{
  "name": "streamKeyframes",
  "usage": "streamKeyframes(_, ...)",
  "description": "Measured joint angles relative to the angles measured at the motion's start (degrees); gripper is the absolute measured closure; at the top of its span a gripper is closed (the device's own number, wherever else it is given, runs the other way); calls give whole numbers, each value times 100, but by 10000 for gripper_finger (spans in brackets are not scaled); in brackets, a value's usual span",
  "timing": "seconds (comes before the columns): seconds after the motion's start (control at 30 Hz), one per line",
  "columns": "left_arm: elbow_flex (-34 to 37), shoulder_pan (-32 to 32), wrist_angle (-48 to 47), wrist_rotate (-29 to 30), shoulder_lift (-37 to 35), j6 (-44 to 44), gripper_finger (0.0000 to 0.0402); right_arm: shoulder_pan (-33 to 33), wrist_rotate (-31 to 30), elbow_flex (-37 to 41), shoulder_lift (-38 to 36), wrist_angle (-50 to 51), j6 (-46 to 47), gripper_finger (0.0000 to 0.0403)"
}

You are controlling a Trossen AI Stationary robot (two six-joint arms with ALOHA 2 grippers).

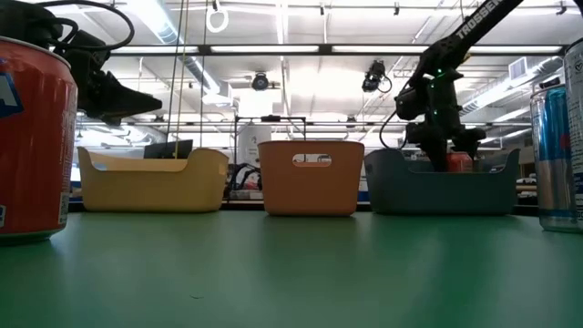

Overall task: Sort soda cans
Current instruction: Put the orange soda can into the blue bin, then put the blue soda can into the orange bin

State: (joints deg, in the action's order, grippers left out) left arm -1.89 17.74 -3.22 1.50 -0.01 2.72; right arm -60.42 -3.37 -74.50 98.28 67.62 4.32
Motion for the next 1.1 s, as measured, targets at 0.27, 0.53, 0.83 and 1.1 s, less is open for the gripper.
streamKeyframes(0.27, 0, 0, -2, 2, 0, 0, 387, -2, -138, -363, 0, 348, -194, 62)
streamKeyframes(0.53, 1, 0, -4, 7, 0, 0, 387, 49, -153, -1393, 0, 1260, -345, 88)
streamKeyframes(0.83, 2, 0, -1, 10, 0, 15, 387, 594, 146, -2772, -71, 2203, -391, 89)
streamKeyframes(1.1, 2, 0, -2, 26, 17, 15, 387, 1967, 642, -2863, -675, 2239, -232, 103)
